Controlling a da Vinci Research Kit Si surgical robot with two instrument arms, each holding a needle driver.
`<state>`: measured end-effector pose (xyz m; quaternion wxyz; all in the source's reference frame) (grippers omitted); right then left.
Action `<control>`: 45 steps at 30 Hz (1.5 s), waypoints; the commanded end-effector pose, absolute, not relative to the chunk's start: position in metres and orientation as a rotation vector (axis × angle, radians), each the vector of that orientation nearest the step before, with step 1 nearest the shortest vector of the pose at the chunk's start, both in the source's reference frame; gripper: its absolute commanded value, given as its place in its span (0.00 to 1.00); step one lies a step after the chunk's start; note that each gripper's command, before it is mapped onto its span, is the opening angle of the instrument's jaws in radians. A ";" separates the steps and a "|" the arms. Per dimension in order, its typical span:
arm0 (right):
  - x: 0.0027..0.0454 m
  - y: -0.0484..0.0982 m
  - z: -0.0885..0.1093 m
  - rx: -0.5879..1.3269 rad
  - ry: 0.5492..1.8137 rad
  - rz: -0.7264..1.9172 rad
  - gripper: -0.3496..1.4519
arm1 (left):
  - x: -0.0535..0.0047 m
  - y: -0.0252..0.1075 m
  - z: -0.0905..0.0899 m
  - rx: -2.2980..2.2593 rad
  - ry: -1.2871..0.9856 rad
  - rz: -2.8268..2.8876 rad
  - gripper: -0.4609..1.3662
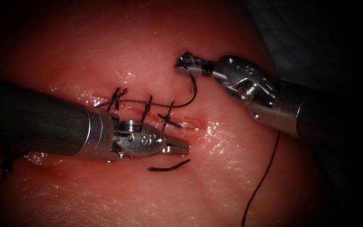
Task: Wound Closure
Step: Use the right gripper to throw the needle through the top of the wound
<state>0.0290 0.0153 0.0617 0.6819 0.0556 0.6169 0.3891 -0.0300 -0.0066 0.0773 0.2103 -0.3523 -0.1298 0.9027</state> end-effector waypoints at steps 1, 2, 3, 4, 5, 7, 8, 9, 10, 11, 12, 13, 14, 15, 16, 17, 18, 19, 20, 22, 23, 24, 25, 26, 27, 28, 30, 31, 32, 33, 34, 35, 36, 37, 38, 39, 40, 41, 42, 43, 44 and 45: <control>0.0290 0.015 0.062 0.124 1.379 0.875 0.00 | -0.0300 -0.007 0.077 -0.981 -0.367 2.510 0.06; 0.0290 0.015 0.062 0.126 1.376 0.874 0.00 | -0.0300 -0.007 0.077 -0.981 -0.367 2.510 0.06; 0.0290 0.015 0.062 0.128 1.378 0.872 0.00 | -0.0300 -0.007 0.077 -0.982 -0.367 2.510 0.06; 0.0290 0.015 0.062 0.128 1.378 0.872 0.00 | -0.0301 -0.007 0.077 -0.981 -0.367 2.510 0.06; 0.0290 0.016 0.062 0.131 1.380 0.870 0.00 | -0.0301 -0.007 0.077 -0.981 -0.367 2.510 0.06; 0.0289 0.016 0.062 0.131 1.380 0.871 0.00 | -0.0301 -0.007 0.077 -0.981 -0.367 2.510 0.06; 0.0289 0.016 0.062 0.133 1.381 0.869 0.00 | -0.0301 -0.007 0.077 -0.981 -0.367 2.510 0.06; 0.0289 0.016 0.062 0.133 1.381 0.869 0.00 | -0.0301 -0.007 0.077 -0.981 -0.367 2.510 0.06; 0.0289 0.016 0.062 0.136 1.383 0.868 0.00 | -0.0301 -0.007 0.077 -0.981 -0.367 2.510 0.06; 0.0289 0.016 0.062 0.140 1.386 0.864 0.00 | -0.0301 -0.007 0.077 -0.981 -0.367 2.510 0.06; 0.0289 0.016 0.062 0.139 1.388 0.857 0.00 | -0.0301 -0.007 0.077 -0.981 -0.367 2.510 0.06; 0.0289 0.016 0.062 0.157 1.393 0.868 0.00 | -0.0301 -0.007 0.077 -0.981 -0.366 2.510 0.06; 0.0289 0.016 0.062 0.180 1.398 0.883 0.00 | -0.0301 -0.007 0.077 -0.981 -0.366 2.510 0.06; 0.0290 0.016 0.062 0.191 1.401 0.891 0.00 | -0.0301 -0.007 0.077 -0.981 -0.366 2.510 0.06; 0.0290 0.016 0.062 0.201 1.403 0.899 0.00 | -0.0302 -0.007 0.077 -0.981 -0.366 2.510 0.06; 0.0290 0.016 0.062 0.217 1.405 0.911 0.00 | -0.0302 -0.007 0.077 -0.981 -0.366 2.510 0.06; 0.0290 0.016 0.062 0.237 1.407 0.928 0.00 | -0.0302 -0.007 0.077 -0.981 -0.366 2.510 0.06; 0.0291 0.016 0.062 0.250 1.407 0.934 0.00 | -0.0302 -0.007 0.077 -0.981 -0.365 2.510 0.06; 0.0292 0.016 0.062 0.271 1.406 0.942 0.00 | -0.0302 -0.007 0.077 -0.981 -0.365 2.510 0.06; 0.0295 0.015 0.062 0.325 1.393 0.970 0.00 | -0.0303 -0.007 0.077 -0.980 -0.365 2.510 0.06; 0.0296 0.015 0.062 0.341 1.389 0.980 0.00 | -0.0303 -0.007 0.077 -0.983 -0.362 2.508 0.06; 0.0299 0.015 0.062 0.366 1.388 0.989 0.00 | -0.0303 -0.007 0.077 -0.983 -0.362 2.508 0.06; 0.0301 0.015 0.063 0.384 1.382 0.995 0.00 | -0.0303 -0.007 0.077 -0.983 -0.362 2.508 0.06; 0.0302 0.014 0.063 0.401 1.374 1.004 0.00 | -0.0303 -0.007 0.077 -0.983 -0.362 2.507 0.06; 0.0304 0.014 0.063 0.418 1.367 1.012 0.00 | -0.0303 -0.007 0.077 -0.983 -0.362 2.507 0.06; 0.0306 0.014 0.063 0.446 1.368 1.033 0.00 | -0.0304 -0.007 0.077 -0.983 -0.362 2.507 0.06; 0.0309 0.014 0.063 0.491 1.368 1.064 0.00 | -0.0304 -0.007 0.077 -0.983 -0.362 2.507 0.06; 0.0311 0.013 0.064 0.516 1.364 1.091 0.00 | -0.0303 -0.007 0.077 -0.983 -0.363 2.507 0.06; 0.0312 0.013 0.064 0.542 1.357 1.118 0.00 | -0.0303 -0.007 0.077 -0.983 -0.363 2.507 0.06; 0.0313 0.013 0.064 0.572 1.351 1.150 0.00 | -0.0303 -0.007 0.077 -0.983 -0.363 2.507 0.06; 0.0314 0.013 0.064 0.592 1.348 1.166 0.00 | -0.0303 -0.007 0.077 -0.983 -0.363 2.507 0.06; 0.0315 0.013 0.064 0.624 1.335 1.197 0.00 | -0.0303 -0.007 0.077 -0.983 -0.363 2.507 0.06; 0.0316 0.013 0.064 0.650 1.325 1.224 0.00 | -0.0303 -0.007 0.077 -0.983 -0.363 2.507 0.06; 0.0317 0.013 0.064 0.670 1.316 1.247 0.00 | -0.0303 -0.007 0.077 -0.984 -0.363 2.507 0.06; 0.0317 0.013 0.064 0.687 1.302 1.265 0.00 | -0.0303 -0.007 0.077 -0.984 -0.364 2.507 0.06; 0.0319 0.012 0.064 0.713 1.272 1.289 0.00 | -0.0303 -0.006 0.077 -0.984 -0.364 2.507 0.06; 0.0320 0.012 0.064 0.737 1.254 1.314 0.00 | -0.0303 -0.006 0.077 -0.984 -0.364 2.507 0.06; 0.0321 0.012 0.064 0.757 1.244 1.336 0.00 | -0.0304 -0.006 0.077 -0.984 -0.364 2.506 0.06; 0.0321 0.011 0.064 0.769 1.233 1.340 0.00 | -0.0304 -0.006 0.077 -0.984 -0.364 2.506 0.06; 0.0322 0.011 0.064 0.787 1.209 1.361 0.00 | -0.0304 -0.006 0.077 -0.984 -0.364 2.506 0.06; 0.0323 0.010 0.064 0.802 1.196 1.378 0.00 | -0.0304 -0.006 0.077 -0.984 -0.364 2.506 0.06; 0.0324 0.010 0.064 0.810 1.186 1.386 0.00 | -0.0304 -0.006 0.077 -0.984 -0.364 2.506 0.06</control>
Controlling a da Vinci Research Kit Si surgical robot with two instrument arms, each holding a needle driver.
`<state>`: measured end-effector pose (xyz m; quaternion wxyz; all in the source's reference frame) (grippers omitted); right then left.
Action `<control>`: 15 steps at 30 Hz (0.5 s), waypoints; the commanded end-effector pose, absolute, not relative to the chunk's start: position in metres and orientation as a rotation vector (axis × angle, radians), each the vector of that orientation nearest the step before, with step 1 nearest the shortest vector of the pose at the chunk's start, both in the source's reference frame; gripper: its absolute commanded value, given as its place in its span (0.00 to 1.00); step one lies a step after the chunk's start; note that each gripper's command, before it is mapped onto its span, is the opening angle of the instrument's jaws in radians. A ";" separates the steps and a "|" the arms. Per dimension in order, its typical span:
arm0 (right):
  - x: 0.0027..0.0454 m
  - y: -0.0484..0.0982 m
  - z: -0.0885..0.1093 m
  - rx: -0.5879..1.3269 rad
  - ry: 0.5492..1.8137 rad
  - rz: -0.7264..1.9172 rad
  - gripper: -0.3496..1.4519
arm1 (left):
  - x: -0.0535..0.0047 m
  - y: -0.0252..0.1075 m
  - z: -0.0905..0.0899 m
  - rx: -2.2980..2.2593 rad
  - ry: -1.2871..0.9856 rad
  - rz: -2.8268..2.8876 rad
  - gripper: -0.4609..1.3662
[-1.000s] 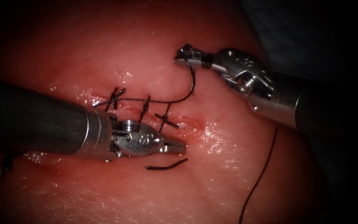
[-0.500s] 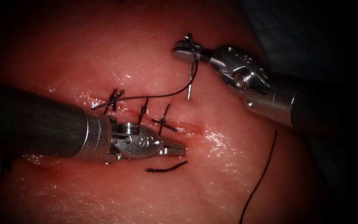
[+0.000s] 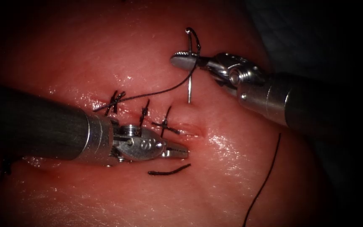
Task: Wound Closure
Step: Use the right gripper to throw the needle through the top of the wound
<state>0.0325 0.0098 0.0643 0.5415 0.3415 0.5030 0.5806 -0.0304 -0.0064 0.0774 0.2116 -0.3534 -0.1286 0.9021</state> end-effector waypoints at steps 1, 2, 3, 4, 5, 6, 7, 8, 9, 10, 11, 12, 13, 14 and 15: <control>0.0325 0.010 0.064 0.823 1.181 1.399 0.00 | -0.0304 -0.006 0.077 -0.984 -0.364 2.506 0.06; 0.0325 0.009 0.064 0.829 1.180 1.401 0.00 | -0.0304 -0.006 0.077 -0.983 -0.364 2.506 0.06; 0.0326 0.009 0.064 0.836 1.178 1.403 0.00 | -0.0304 -0.006 0.077 -0.984 -0.364 2.506 0.06; 0.0326 0.009 0.064 0.842 1.177 1.407 0.00 | -0.0304 -0.006 0.077 -0.984 -0.364 2.506 0.06; 0.0327 0.009 0.064 0.848 1.175 1.410 0.00 | -0.0304 -0.006 0.077 -0.984 -0.364 2.506 0.06; 0.0327 0.009 0.064 0.849 1.172 1.409 0.00 | -0.0304 -0.006 0.077 -0.984 -0.364 2.506 0.06; 0.0327 0.008 0.064 0.849 1.168 1.408 0.00 | -0.0303 -0.006 0.077 -0.984 -0.364 2.506 0.06; 0.0327 0.008 0.063 0.854 1.166 1.412 0.00 | -0.0303 -0.006 0.077 -0.984 -0.365 2.507 0.06; 0.0327 0.008 0.063 0.855 1.167 1.410 0.00 | -0.0303 -0.006 0.077 -0.984 -0.365 2.507 0.06; 0.0327 0.008 0.063 0.861 1.165 1.414 0.00 | -0.0303 -0.006 0.077 -0.984 -0.365 2.507 0.06; 0.0327 0.008 0.063 0.862 1.165 1.412 0.00 | -0.0303 -0.006 0.077 -0.984 -0.365 2.507 0.06; 0.0327 0.007 0.063 0.863 1.165 1.411 0.00 | -0.0303 -0.006 0.077 -0.984 -0.365 2.507 0.06; 0.0327 0.007 0.063 0.863 1.165 1.411 0.00 | -0.0303 -0.006 0.077 -0.984 -0.365 2.507 0.06; 0.0328 0.007 0.063 0.866 1.162 1.408 0.00 | -0.0302 -0.006 0.077 -0.985 -0.366 2.507 0.06; 0.0328 0.007 0.063 0.868 1.159 1.405 0.00 | -0.0302 -0.006 0.077 -0.985 -0.366 2.507 0.06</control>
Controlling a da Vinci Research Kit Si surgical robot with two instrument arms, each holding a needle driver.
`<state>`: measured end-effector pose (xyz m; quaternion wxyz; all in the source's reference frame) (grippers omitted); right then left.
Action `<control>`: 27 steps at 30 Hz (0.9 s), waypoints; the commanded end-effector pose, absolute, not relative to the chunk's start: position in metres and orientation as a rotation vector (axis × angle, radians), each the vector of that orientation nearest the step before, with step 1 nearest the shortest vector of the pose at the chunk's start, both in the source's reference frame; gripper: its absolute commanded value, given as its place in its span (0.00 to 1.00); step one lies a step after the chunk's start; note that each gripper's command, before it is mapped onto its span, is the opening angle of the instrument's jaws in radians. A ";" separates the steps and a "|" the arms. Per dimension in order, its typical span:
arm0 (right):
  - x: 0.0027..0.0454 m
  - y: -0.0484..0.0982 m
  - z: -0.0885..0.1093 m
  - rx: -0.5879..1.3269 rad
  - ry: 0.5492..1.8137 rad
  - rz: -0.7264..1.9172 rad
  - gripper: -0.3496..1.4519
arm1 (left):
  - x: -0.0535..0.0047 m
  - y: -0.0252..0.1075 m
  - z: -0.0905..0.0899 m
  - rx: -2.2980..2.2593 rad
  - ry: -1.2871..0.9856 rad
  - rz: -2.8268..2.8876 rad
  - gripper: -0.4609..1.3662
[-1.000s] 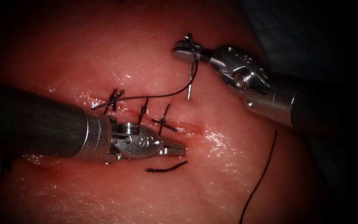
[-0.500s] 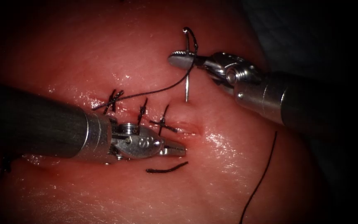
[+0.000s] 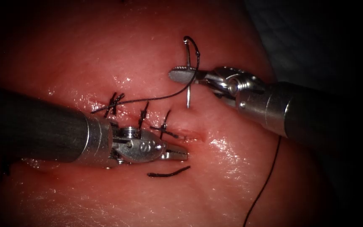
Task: Wound Closure
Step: Use the right gripper to throw the needle through the top of the wound
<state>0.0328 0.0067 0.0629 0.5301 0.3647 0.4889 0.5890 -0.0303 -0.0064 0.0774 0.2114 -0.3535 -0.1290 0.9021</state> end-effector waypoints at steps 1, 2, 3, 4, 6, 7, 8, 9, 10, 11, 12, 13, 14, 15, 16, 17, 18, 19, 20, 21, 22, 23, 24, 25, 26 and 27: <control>0.0329 0.007 0.063 0.874 1.157 1.408 0.00 | -0.0302 -0.006 0.077 -0.985 -0.366 2.507 0.06; 0.0329 0.006 0.063 0.882 1.149 1.408 0.00 | -0.0302 -0.006 0.077 -0.985 -0.366 2.507 0.06; 0.0330 0.006 0.063 0.884 1.146 1.405 0.00 | -0.0302 -0.006 0.077 -0.985 -0.366 2.507 0.06; 0.0330 0.005 0.062 0.889 1.141 1.407 0.00 | -0.0302 -0.006 0.077 -0.985 -0.366 2.507 0.06; 0.0329 0.005 0.062 0.905 1.133 1.415 0.00 | -0.0302 -0.006 0.077 -0.985 -0.366 2.507 0.06; 0.0329 0.004 0.062 0.916 1.126 1.418 0.00 | -0.0301 -0.006 0.077 -0.985 -0.367 2.507 0.06; 0.0328 0.004 0.062 0.923 1.118 1.425 0.00 | -0.0301 -0.006 0.077 -0.985 -0.367 2.507 0.06; 0.0328 0.003 0.062 0.938 1.113 1.432 0.00 | -0.0301 -0.006 0.077 -0.986 -0.368 2.506 0.06; 0.0327 0.003 0.062 0.943 1.111 1.432 0.00 | -0.0301 -0.006 0.077 -0.986 -0.368 2.506 0.06; 0.0327 0.002 0.062 0.947 1.106 1.434 0.00 | -0.0301 -0.006 0.077 -0.986 -0.369 2.506 0.06; 0.0327 0.002 0.062 0.955 1.102 1.441 0.00 | -0.0301 -0.006 0.077 -0.986 -0.369 2.505 0.06; 0.0327 0.001 0.062 0.962 1.095 1.446 0.00 | -0.0301 -0.006 0.077 -0.989 -0.368 2.503 0.06; 0.0327 0.001 0.062 0.965 1.094 1.449 0.00 | -0.0301 -0.006 0.077 -0.991 -0.366 2.501 0.06; 0.0327 0.000 0.062 0.975 1.090 1.451 0.00 | -0.0301 -0.006 0.077 -0.991 -0.366 2.501 0.06; 0.0327 0.000 0.062 0.977 1.086 1.453 0.00 | -0.0301 -0.006 0.077 -0.992 -0.366 2.501 0.06; 0.0327 0.000 0.062 0.981 1.084 1.454 0.00 | -0.0301 -0.006 0.077 -0.992 -0.366 2.501 0.06; 0.0327 -0.001 0.062 0.985 1.076 1.453 0.00 | -0.0301 -0.006 0.077 -0.992 -0.367 2.501 0.06; 0.0327 -0.001 0.062 0.988 1.071 1.454 0.00 | -0.0301 -0.006 0.077 -0.992 -0.367 2.501 0.06; 0.0327 -0.002 0.062 0.988 1.072 1.451 0.00 | -0.0301 -0.006 0.077 -0.992 -0.367 2.501 0.06; 0.0328 -0.002 0.062 0.987 1.070 1.448 0.00 | -0.0301 -0.006 0.077 -0.992 -0.367 2.500 0.06; 0.0328 -0.002 0.062 0.987 1.070 1.447 0.00 | -0.0301 -0.006 0.077 -0.991 -0.367 2.500 0.06; 0.0328 -0.002 0.062 0.986 1.071 1.446 0.00 | -0.0301 -0.006 0.077 -0.991 -0.366 2.500 0.06; 0.0328 -0.002 0.063 0.979 1.068 1.450 0.00 | -0.0301 -0.006 0.077 -0.991 -0.366 2.500 0.06; 0.0327 -0.002 0.063 0.976 1.078 1.454 0.00 | -0.0301 -0.006 0.077 -0.991 -0.366 2.500 0.06; 0.0327 -0.001 0.063 0.947 1.105 1.434 0.00 | -0.0301 -0.006 0.077 -0.991 -0.366 2.500 0.06; 0.0326 -0.001 0.063 0.911 1.147 1.407 0.00 | -0.0301 -0.006 0.077 -0.991 -0.366 2.500 0.06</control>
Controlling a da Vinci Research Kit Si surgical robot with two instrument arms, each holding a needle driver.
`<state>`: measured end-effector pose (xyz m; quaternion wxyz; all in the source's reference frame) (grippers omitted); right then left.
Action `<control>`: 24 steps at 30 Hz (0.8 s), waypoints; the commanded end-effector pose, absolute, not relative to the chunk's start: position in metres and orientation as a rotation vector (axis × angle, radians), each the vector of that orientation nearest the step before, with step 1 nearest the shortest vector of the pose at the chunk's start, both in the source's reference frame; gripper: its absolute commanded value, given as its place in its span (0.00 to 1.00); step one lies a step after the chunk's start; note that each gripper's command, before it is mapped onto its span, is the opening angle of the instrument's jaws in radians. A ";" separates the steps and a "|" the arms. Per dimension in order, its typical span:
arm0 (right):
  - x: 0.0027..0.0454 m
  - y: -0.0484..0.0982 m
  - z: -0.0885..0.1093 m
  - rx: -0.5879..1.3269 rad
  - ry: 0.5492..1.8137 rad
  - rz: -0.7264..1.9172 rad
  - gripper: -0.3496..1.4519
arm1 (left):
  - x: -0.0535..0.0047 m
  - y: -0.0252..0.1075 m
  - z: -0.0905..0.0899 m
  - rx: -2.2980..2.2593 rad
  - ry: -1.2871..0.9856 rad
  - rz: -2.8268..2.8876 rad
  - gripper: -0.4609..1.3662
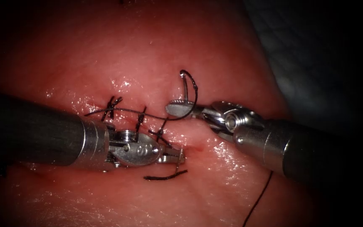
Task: Wound Closure
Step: Use the right gripper to throw the needle through the top of the wound
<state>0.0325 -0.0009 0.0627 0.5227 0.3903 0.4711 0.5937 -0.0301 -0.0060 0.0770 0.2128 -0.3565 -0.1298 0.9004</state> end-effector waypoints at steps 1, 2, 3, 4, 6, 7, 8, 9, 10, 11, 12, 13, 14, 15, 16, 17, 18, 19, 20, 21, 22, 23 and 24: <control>0.0324 0.000 0.063 0.869 1.196 1.368 0.00 | -0.0301 -0.006 0.077 -0.991 -0.366 2.500 0.06; 0.0323 0.000 0.063 0.841 1.222 1.338 0.00 | -0.0301 -0.006 0.077 -0.991 -0.366 2.500 0.06; 0.0321 0.000 0.063 0.792 1.257 1.292 0.13 | -0.0301 -0.006 0.077 -0.991 -0.366 2.500 0.06; 0.0318 0.001 0.063 0.708 1.295 1.233 0.31 | -0.0301 -0.006 0.077 -0.991 -0.366 2.500 0.06; 0.0313 0.003 0.064 0.646 1.306 1.203 0.43 | -0.0301 -0.006 0.077 -0.991 -0.366 2.501 0.06; 0.0310 0.003 0.064 0.617 1.309 1.186 0.46 | -0.0301 -0.006 0.077 -0.991 -0.366 2.501 0.06; 0.0308 0.004 0.064 0.592 1.313 1.167 0.46 | -0.0300 -0.006 0.077 -0.991 -0.366 2.501 0.06; 0.0306 0.004 0.064 0.572 1.316 1.152 0.46 | -0.0300 -0.006 0.077 -0.991 -0.366 2.501 0.06; 0.0303 0.004 0.064 0.537 1.320 1.125 0.46 | -0.0300 -0.006 0.077 -0.991 -0.366 2.502 0.06; 0.0302 0.005 0.064 0.522 1.321 1.114 0.48 | -0.0300 -0.006 0.077 -0.991 -0.365 2.502 0.06; 0.0300 0.005 0.064 0.488 1.323 1.087 0.50 | -0.0300 -0.006 0.077 -0.991 -0.365 2.502 0.06; 0.0297 0.006 0.064 0.429 1.329 1.032 0.57 | -0.0300 -0.006 0.077 -0.991 -0.365 2.502 0.06; 0.0297 0.006 0.064 0.411 1.329 1.016 0.60 | -0.0300 -0.006 0.077 -0.991 -0.365 2.502 0.06; 0.0296 0.006 0.064 0.391 1.328 1.003 0.62 | -0.0301 -0.006 0.077 -0.991 -0.365 2.502 0.06; 0.0294 0.007 0.064 0.380 1.325 1.002 0.62 | -0.0301 -0.006 0.077 -0.991 -0.365 2.502 0.06; 0.0294 0.007 0.064 0.372 1.325 0.995 0.62 | -0.0301 -0.006 0.077 -0.991 -0.365 2.502 0.06; 0.0293 0.008 0.064 0.364 1.324 0.989 0.61 | -0.0301 -0.006 0.077 -0.991 -0.365 2.502 0.06; 0.0293 0.008 0.063 0.358 1.322 0.985 0.61 | -0.0301 -0.006 0.077 -0.991 -0.365 2.502 0.06; 0.0292 0.008 0.063 0.348 1.322 0.974 0.60 | -0.0301 -0.006 0.077 -0.991 -0.365 2.502 0.06; 0.0291 0.009 0.063 0.338 1.320 0.965 0.59 | -0.0301 -0.006 0.077 -0.991 -0.365 2.502 0.06; 0.0290 0.010 0.062 0.330 1.317 0.961 0.58 | -0.0301 -0.006 0.077 -0.991 -0.365 2.502 0.06; 0.0290 0.010 0.062 0.324 1.315 0.956 0.58 | -0.0301 -0.006 0.077 -0.991 -0.365 2.502 0.06; 0.0290 0.010 0.062 0.322 1.314 0.954 0.58 | -0.0301 -0.006 0.077 -0.991 -0.365 2.502 0.06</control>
